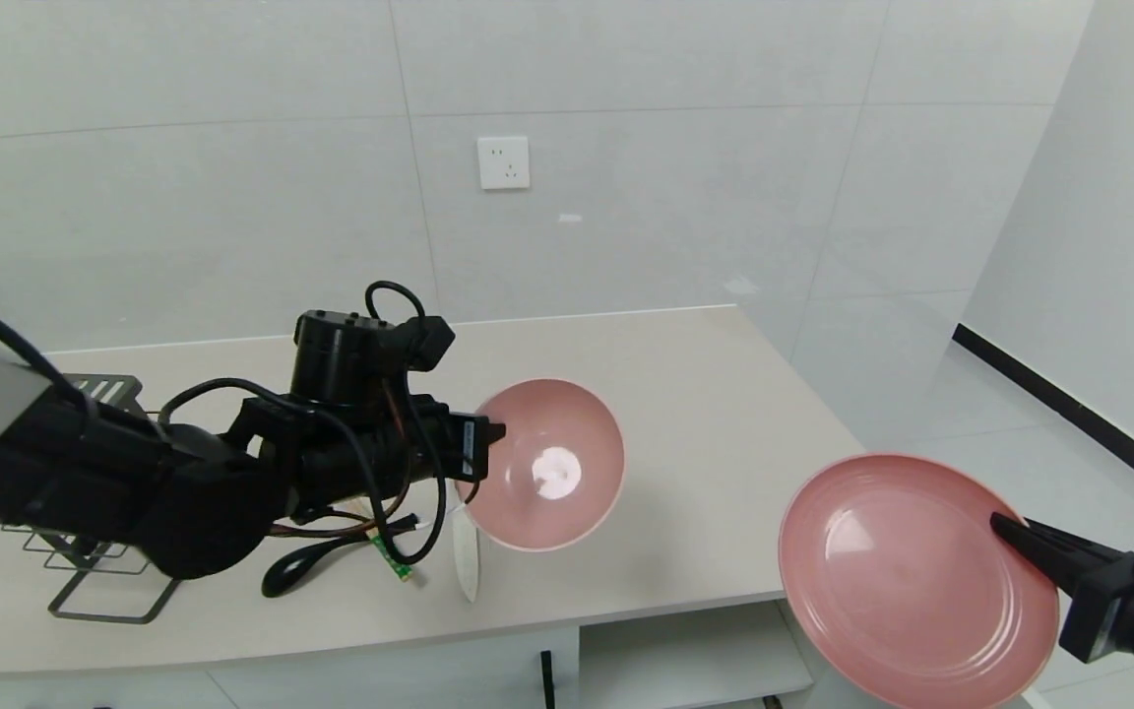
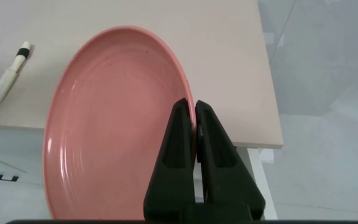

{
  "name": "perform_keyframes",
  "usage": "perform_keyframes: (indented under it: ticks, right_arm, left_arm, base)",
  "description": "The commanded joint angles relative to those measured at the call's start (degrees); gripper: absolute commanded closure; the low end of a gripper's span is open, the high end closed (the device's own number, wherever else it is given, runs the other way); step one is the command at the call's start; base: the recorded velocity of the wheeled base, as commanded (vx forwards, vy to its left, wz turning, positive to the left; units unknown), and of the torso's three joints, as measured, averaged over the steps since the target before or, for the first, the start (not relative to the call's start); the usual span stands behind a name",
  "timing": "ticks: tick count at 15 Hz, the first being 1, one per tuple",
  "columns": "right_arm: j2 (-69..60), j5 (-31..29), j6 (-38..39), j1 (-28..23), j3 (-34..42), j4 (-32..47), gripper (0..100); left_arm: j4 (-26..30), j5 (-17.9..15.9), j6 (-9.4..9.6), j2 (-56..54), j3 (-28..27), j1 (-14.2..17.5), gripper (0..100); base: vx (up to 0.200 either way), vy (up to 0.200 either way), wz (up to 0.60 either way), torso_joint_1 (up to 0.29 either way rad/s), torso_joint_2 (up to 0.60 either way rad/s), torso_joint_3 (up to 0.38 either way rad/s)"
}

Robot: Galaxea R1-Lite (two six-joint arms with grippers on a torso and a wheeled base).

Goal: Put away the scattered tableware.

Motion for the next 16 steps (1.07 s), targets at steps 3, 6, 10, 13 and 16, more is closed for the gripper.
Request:
perform_keyframes:
  ticks: [3, 6, 10, 13, 16]
  right_arm:
    - [-2.6, 0.0, 0.0, 0.1, 0.0, 0.4, 100]
    - [-2.8, -0.2, 0.0, 0.1, 0.0, 0.6, 100]
    - [-4.1, -0.2, 0.0, 0.4, 0.0, 2.5, 100]
    - [-8.0, -0.2, 0.0, 0.6, 0.0, 9.3, 100]
    - [-14.6, -0.2, 0.1, 1.4, 0.0, 17.0, 100]
  left_arm:
    - [-2.7, -0.2, -0.14, -10.3, 7.0, 1.2, 100]
    - [-3.3, -0.4, -0.14, -17.3, 11.3, 2.1, 100]
    - [-3.5, -0.4, 0.39, -24.0, 17.0, 4.1, 100]
    - [-6.2, -0.5, -0.14, -27.4, 18.5, 7.2, 100]
    - [-6.9, -1.1, -1.99, -30.7, 21.2, 8.5, 100]
  base:
    - [0.000, 0.000, 0.00, 0.000, 0.00, 0.000]
    - [0.000, 0.000, 0.00, 0.000, 0.00, 0.000]
    - [0.000, 0.000, 0.00, 0.000, 0.00, 0.000]
    - [0.000, 0.000, 0.00, 0.000, 0.00, 0.000]
    - [0.000, 0.000, 0.00, 0.000, 0.00, 0.000]
